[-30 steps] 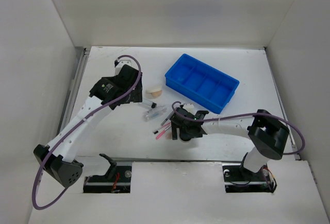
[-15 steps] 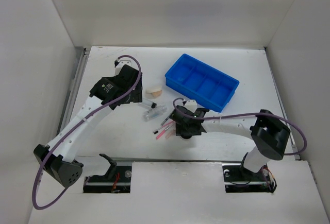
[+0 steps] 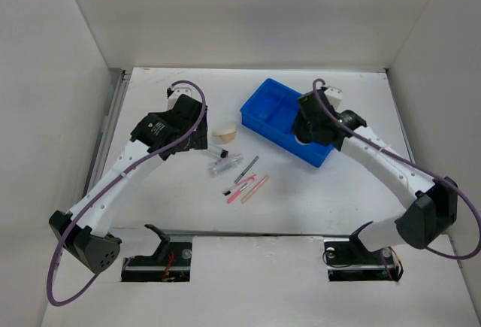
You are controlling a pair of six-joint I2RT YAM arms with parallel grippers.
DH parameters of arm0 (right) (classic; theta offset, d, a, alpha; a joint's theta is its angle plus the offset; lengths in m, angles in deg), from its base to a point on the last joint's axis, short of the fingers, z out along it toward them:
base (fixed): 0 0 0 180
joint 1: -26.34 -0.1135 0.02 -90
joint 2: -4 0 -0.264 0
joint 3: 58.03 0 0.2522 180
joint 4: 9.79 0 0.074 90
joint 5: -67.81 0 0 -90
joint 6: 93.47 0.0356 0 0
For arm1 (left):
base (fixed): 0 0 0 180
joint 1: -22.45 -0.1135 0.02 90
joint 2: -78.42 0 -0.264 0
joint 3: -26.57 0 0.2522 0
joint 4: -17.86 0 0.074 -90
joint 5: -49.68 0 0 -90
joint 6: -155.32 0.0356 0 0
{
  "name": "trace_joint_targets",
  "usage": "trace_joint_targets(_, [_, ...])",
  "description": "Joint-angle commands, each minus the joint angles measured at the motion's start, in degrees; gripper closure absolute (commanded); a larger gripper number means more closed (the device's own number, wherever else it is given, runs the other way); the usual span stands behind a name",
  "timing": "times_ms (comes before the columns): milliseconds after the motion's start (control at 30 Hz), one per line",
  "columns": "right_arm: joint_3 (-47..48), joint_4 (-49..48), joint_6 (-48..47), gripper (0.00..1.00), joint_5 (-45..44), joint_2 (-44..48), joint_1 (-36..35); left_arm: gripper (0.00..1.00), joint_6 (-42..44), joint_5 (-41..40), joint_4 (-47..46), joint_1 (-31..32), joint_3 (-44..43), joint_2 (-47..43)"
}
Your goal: Organize the makeup
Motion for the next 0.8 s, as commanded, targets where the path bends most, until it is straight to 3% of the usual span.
trace_joint_targets(0, [3.6,-2.1,-6.4,0.53,4.6,-2.1,7.8,0.0,0.1,-0.2,-0.1,0.0,0.7,-1.5])
trace_joint_targets(267, [5.3,-4.9,-9.4,0.53,7.6,-9.3,19.0,0.0,0.1,-0.8,0.5,0.0,0.7,-2.1])
trace_joint_targets(600, [7.7,-6.1,-10.9,0.52,6.5,-15.5,21.3,0.0,0.1,-0.3,0.5,0.0,1.2,-1.5])
trace_joint_targets(767, [7.7,-6.1,-10.9,0.43,5.5,-17.3,22.0,0.0,0.1,0.8,0.5,0.0,0.2,-0.9])
